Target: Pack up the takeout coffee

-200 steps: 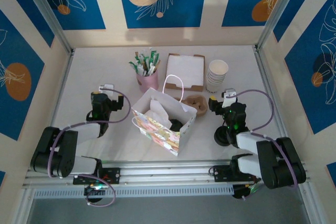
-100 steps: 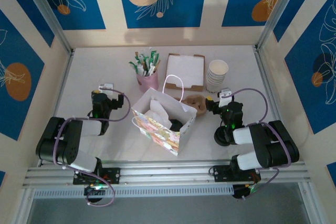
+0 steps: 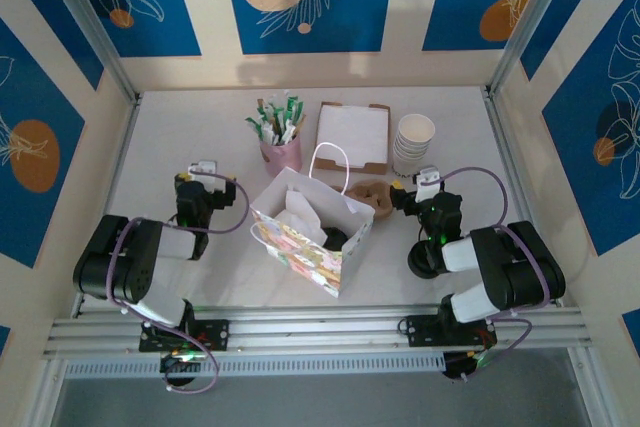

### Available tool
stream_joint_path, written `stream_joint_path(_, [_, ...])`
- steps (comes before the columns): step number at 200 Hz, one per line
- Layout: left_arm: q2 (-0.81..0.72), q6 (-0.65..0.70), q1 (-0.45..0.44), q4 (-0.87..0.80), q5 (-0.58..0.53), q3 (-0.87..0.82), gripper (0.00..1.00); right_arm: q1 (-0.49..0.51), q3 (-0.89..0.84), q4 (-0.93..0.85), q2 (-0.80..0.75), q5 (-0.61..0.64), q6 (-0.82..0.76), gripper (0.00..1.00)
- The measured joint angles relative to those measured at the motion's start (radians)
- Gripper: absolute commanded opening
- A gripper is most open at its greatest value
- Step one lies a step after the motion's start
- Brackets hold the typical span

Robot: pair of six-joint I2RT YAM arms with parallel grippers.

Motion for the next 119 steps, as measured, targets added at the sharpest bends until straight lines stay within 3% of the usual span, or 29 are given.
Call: stream_joint_path(119, [0.007, -0.001, -0.005, 0.023, -0.076, -0.002, 1.00, -0.030, 0.028, 0.023, 0.052, -0.031, 0.016, 0.79])
